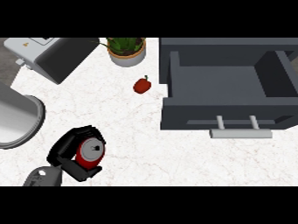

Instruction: Pick up the can, place it into the drawer and close the drawer

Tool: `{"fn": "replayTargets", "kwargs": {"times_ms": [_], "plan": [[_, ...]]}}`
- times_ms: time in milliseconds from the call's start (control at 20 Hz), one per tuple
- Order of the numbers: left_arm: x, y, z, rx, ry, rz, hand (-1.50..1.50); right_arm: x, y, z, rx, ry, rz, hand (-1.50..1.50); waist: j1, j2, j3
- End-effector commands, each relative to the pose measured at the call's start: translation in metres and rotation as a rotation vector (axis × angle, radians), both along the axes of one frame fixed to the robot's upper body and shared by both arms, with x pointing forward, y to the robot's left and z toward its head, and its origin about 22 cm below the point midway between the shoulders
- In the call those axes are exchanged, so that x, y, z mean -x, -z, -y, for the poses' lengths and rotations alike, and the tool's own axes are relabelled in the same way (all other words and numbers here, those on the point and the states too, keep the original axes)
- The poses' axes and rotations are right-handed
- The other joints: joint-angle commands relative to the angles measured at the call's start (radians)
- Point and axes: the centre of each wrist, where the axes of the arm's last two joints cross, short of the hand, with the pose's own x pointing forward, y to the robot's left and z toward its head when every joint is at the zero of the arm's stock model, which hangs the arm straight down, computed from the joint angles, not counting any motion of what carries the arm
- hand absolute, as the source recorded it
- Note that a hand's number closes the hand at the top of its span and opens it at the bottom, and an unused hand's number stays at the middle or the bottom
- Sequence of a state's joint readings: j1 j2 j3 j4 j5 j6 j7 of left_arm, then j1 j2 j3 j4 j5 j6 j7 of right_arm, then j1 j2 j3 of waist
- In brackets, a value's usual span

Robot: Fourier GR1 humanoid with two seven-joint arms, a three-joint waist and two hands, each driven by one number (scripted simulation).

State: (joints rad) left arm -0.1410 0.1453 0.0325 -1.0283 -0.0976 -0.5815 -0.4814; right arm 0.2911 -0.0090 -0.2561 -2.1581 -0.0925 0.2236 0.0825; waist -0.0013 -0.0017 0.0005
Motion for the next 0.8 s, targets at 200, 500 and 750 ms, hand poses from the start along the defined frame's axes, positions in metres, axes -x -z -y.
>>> {"fn": "replayTargets", "kwargs": {"times_ms": [200,500,750], "plan": [[-0.010,-0.010,-0.029,0.049,-0.556,0.038,1.50,0.002,-0.005,-0.001,-0.012,0.010,0.010,-1.50,0.008,0.003,-0.001],[-0.031,-0.042,0.001,0.062,-0.669,0.094,1.50,0.006,-0.012,-0.004,0.000,0.007,0.023,-1.50,-0.001,0.000,0.000],[-0.044,-0.091,0.036,0.048,-0.593,0.111,1.50,0.003,-0.002,-0.001,0.000,0.007,0.016,-1.50,0.001,0.000,0.000]]}}
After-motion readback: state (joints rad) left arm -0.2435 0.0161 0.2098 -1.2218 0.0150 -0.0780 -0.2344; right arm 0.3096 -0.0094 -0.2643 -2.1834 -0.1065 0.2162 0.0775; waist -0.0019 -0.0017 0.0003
